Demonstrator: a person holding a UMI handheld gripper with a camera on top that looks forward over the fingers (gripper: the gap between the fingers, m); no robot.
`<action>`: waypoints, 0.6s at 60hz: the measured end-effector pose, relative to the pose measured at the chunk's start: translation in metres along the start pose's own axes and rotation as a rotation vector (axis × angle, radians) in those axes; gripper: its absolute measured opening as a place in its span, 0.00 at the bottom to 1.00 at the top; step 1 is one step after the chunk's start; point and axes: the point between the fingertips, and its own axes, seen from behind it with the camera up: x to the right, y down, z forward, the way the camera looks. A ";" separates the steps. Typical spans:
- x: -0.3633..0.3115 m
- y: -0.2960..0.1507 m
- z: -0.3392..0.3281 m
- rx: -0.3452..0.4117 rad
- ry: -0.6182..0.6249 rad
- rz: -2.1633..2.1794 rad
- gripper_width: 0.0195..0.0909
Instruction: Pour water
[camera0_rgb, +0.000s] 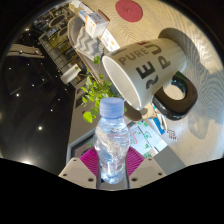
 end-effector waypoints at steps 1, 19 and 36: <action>-0.001 0.000 0.000 -0.004 0.001 -0.001 0.16; -0.079 0.012 -0.003 -0.054 0.106 -0.693 0.17; -0.214 -0.070 -0.040 0.207 0.212 -1.630 0.17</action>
